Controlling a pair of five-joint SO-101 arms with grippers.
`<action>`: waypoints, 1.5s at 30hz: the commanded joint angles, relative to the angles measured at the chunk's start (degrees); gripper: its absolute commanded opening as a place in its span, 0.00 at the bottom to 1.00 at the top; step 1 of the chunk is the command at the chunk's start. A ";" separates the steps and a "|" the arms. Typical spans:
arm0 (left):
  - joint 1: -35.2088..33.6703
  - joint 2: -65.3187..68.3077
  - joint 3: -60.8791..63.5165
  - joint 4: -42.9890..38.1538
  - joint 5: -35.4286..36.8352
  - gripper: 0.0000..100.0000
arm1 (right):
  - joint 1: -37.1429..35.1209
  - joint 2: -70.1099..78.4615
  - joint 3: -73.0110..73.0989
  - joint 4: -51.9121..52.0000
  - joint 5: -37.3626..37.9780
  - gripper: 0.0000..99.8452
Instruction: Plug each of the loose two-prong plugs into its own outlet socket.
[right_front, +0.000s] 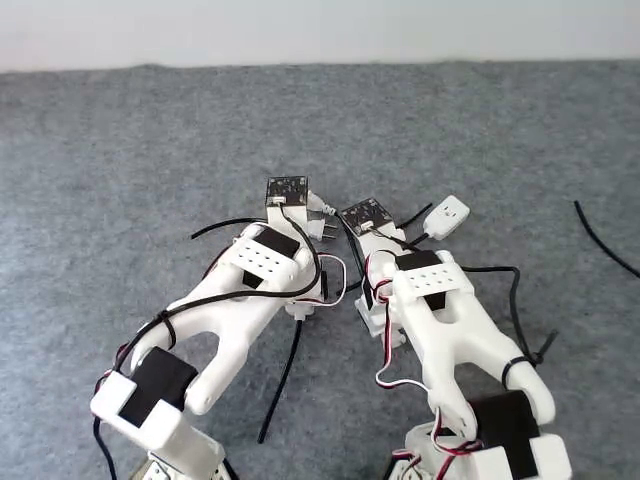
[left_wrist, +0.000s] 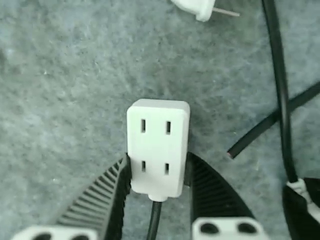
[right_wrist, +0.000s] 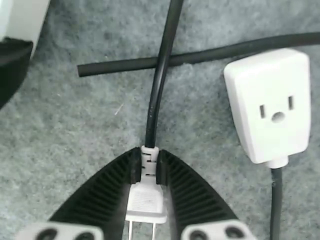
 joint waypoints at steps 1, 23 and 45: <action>1.67 0.44 0.48 1.14 0.18 0.36 | -0.22 -0.13 -2.90 -1.01 -0.53 0.01; -2.64 -34.55 21.49 -1.58 -18.11 0.48 | -0.22 -0.13 -2.90 -1.10 -0.70 0.01; -25.32 -41.67 34.07 -12.40 -31.30 0.06 | -3.82 -12.53 -6.15 -3.12 -11.87 0.01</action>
